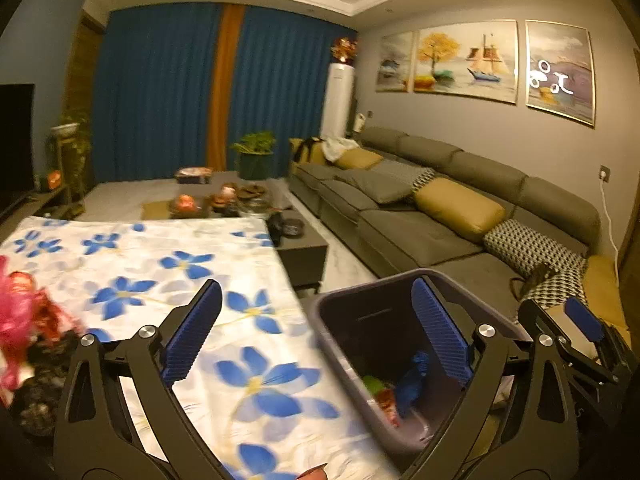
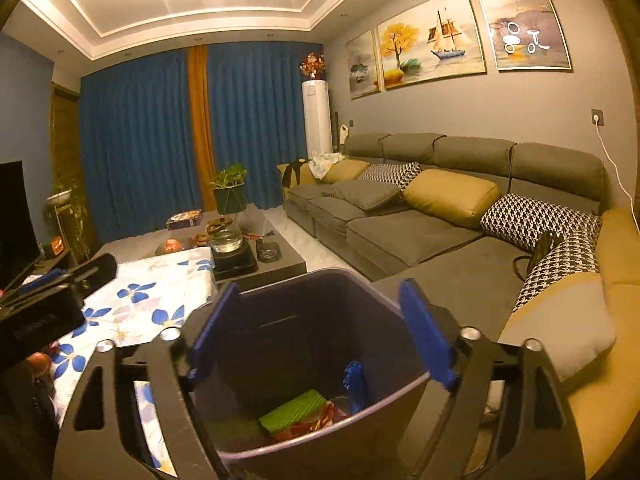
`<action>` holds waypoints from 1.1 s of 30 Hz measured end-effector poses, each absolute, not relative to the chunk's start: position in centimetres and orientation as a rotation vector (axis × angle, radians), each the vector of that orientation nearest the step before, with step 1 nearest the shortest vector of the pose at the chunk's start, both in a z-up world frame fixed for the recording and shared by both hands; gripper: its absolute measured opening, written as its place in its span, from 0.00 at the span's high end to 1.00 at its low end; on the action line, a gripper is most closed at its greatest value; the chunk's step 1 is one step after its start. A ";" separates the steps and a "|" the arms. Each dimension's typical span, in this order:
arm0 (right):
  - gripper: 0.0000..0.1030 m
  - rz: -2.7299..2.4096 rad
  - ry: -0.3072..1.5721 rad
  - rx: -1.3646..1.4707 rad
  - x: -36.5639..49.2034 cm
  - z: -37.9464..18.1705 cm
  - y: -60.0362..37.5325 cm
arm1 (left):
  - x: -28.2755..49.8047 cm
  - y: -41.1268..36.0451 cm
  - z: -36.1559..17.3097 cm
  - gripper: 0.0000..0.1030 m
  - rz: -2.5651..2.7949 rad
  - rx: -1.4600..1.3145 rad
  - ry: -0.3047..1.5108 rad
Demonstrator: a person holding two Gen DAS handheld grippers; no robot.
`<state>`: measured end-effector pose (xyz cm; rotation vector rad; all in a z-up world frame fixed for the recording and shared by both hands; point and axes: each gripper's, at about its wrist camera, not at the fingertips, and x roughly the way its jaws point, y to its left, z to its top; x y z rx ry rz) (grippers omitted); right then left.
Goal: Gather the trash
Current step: 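Move both tools back toward the remaining trash on the table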
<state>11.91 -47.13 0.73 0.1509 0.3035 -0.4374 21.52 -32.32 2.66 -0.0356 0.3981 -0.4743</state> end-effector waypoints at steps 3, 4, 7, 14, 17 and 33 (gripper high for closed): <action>0.16 -0.425 0.320 0.143 11.6 0.5 -45.7 | 20.4 -30.4 3.2 0.08 -0.424 -0.025 0.385; 0.16 -0.415 0.321 0.142 11.4 0.4 -45.2 | 19.8 -29.4 3.3 0.07 -0.404 -0.022 0.378; 0.15 -0.386 0.324 0.139 11.0 0.3 -43.4 | 18.6 -27.1 3.7 0.07 -0.366 -0.020 0.368; 0.15 -0.256 0.361 0.131 10.6 -0.3 -37.5 | 16.1 -19.8 2.9 0.07 -0.249 -0.015 0.369; 0.15 -0.201 0.381 0.128 10.5 -0.6 -35.1 | 15.2 -16.9 2.3 0.07 -0.176 -0.006 0.363; 0.15 0.041 0.527 0.020 12.1 -4.3 -20.6 | 12.1 -1.5 0.2 0.07 0.069 -0.112 0.371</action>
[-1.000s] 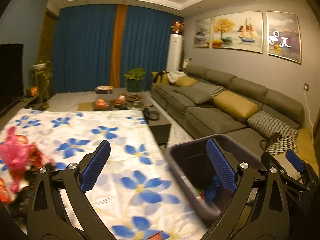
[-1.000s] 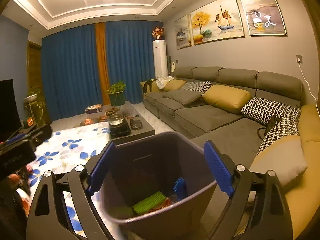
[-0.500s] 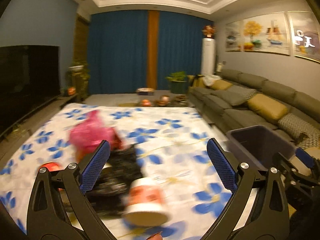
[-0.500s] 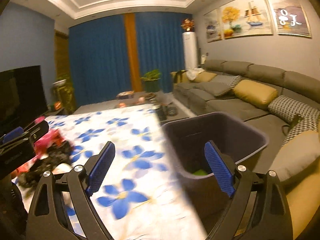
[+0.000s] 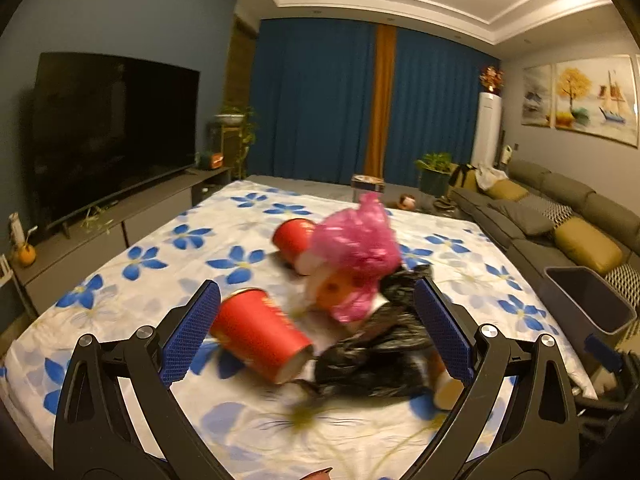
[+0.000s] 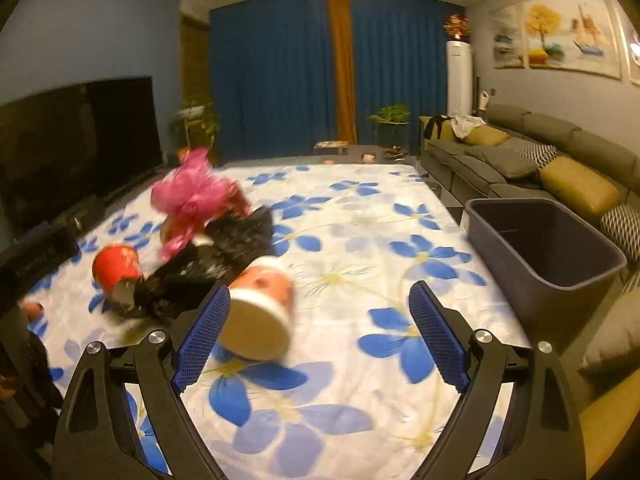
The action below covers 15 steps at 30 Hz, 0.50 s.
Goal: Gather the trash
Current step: 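Move both tools back toward the remaining trash on the table, then grasp the orange-patterned paper cup with the right tool while the left tool grasps the pink bag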
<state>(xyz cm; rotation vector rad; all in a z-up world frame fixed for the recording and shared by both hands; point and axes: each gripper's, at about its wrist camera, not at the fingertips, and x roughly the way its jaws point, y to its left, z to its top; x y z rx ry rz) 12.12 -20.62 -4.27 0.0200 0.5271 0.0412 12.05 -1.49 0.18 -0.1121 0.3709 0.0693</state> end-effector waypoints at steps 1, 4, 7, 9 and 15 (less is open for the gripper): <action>0.15 0.042 0.539 0.018 12.3 -4.7 -20.3 | 11.9 -1.0 0.2 0.07 0.072 -0.115 0.368; 0.23 0.041 0.585 0.003 13.3 -5.7 -19.3 | 11.9 -0.3 -0.1 0.07 0.073 -0.114 0.366; 0.29 0.042 0.612 -0.025 14.2 -6.3 -18.4 | 12.2 0.4 -0.4 0.07 0.067 -0.128 0.373; 0.35 0.044 0.633 -0.035 14.7 -6.6 -18.3 | 12.3 0.7 -0.5 0.07 0.063 -0.135 0.374; 0.60 0.051 0.683 -0.056 16.5 -7.2 -17.8 | 13.2 0.8 -0.9 0.07 0.046 -0.126 0.382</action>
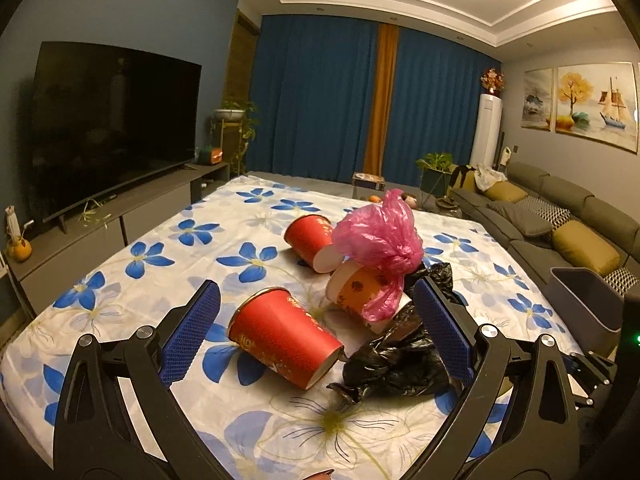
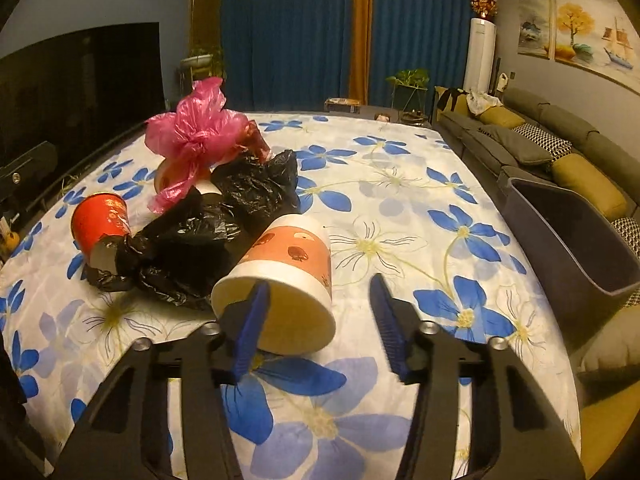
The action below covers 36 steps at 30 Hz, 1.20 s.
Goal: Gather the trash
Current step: 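Grasp the orange-patterned paper cup with the right tool while the left tool grasps the pink bag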
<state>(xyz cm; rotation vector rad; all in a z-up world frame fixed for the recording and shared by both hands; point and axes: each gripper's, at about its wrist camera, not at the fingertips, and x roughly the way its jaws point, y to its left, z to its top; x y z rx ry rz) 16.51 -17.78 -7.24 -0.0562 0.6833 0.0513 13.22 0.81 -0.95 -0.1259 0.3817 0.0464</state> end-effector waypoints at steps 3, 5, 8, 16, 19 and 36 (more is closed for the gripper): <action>0.75 0.059 0.705 -0.067 17.3 -7.6 -17.6 | 13.7 0.5 -1.3 0.07 0.034 -0.125 0.392; 0.87 0.063 0.709 -0.075 17.5 -7.9 -17.6 | 14.0 0.1 -1.6 0.07 0.015 -0.121 0.403; 0.96 0.067 0.703 -0.079 17.3 -8.0 -17.9 | 14.9 -0.5 -1.8 0.07 -0.009 -0.108 0.419; 0.96 0.045 0.646 -0.032 16.3 -7.1 -19.5 | 19.4 -1.9 -0.4 0.09 -0.030 -0.114 0.416; 0.96 0.016 0.616 -0.036 16.1 -6.5 -20.3 | 21.4 -2.3 -0.4 0.11 -0.047 -0.102 0.432; 0.96 -0.041 0.577 0.027 17.8 -5.3 -23.9 | 29.1 -2.5 -2.9 0.47 -0.158 -0.156 0.625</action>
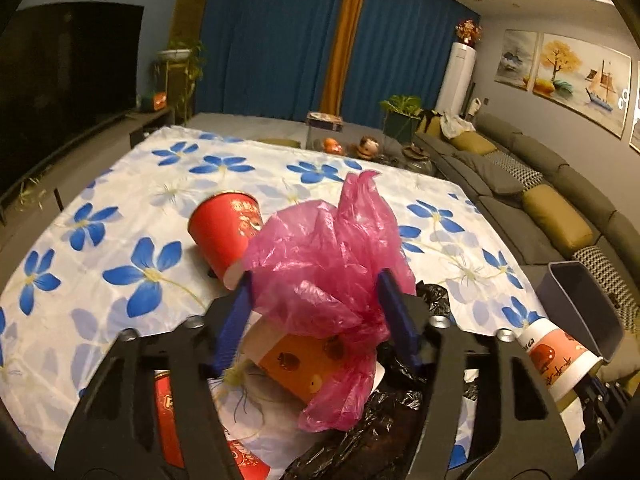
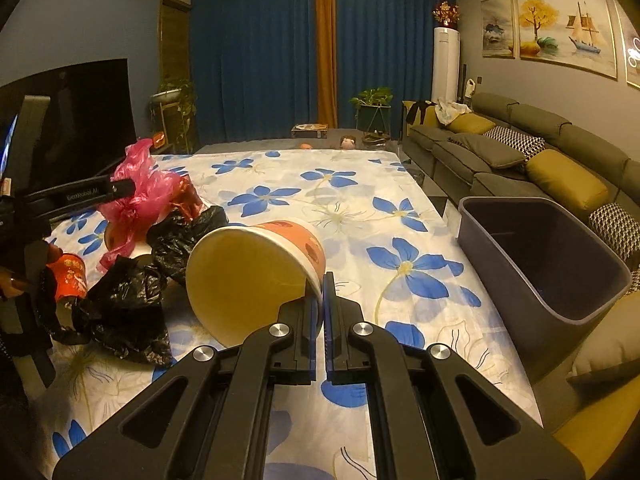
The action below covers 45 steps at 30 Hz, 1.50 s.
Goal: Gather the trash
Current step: 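Grasp the orange-patterned paper cup with the right tool while the left tool grasps the pink bag, then carry the orange-patterned cup and pink bag over the grey bin with both tools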
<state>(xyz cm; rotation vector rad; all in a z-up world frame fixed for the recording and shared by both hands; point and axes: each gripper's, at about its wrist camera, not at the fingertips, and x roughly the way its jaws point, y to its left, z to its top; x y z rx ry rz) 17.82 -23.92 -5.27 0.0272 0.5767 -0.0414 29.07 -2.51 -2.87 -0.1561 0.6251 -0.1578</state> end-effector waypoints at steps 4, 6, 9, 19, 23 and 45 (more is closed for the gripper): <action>0.96 -0.041 0.576 0.030 17.9 -5.2 -23.9 | 28.7 -2.4 -2.9 0.77 -0.189 -0.164 0.616; 0.96 -0.041 0.570 0.030 17.8 -5.1 -24.0 | 28.3 -2.3 -2.7 0.83 -0.190 -0.168 0.604; 0.96 -0.044 0.555 0.036 17.6 -4.7 -24.2 | 27.1 -1.9 -1.7 0.86 -0.198 -0.188 0.572; 0.96 -0.032 0.489 0.074 16.4 -2.9 -25.8 | 21.2 -3.0 3.2 0.86 -0.257 -0.187 0.412; 0.96 -0.039 0.471 0.082 15.8 -2.2 -26.5 | 20.0 -4.8 3.6 0.86 -0.285 -0.159 0.402; 0.96 -0.180 0.377 0.082 13.9 0.9 -33.7 | 18.5 -16.1 4.9 0.86 -0.475 -0.045 0.368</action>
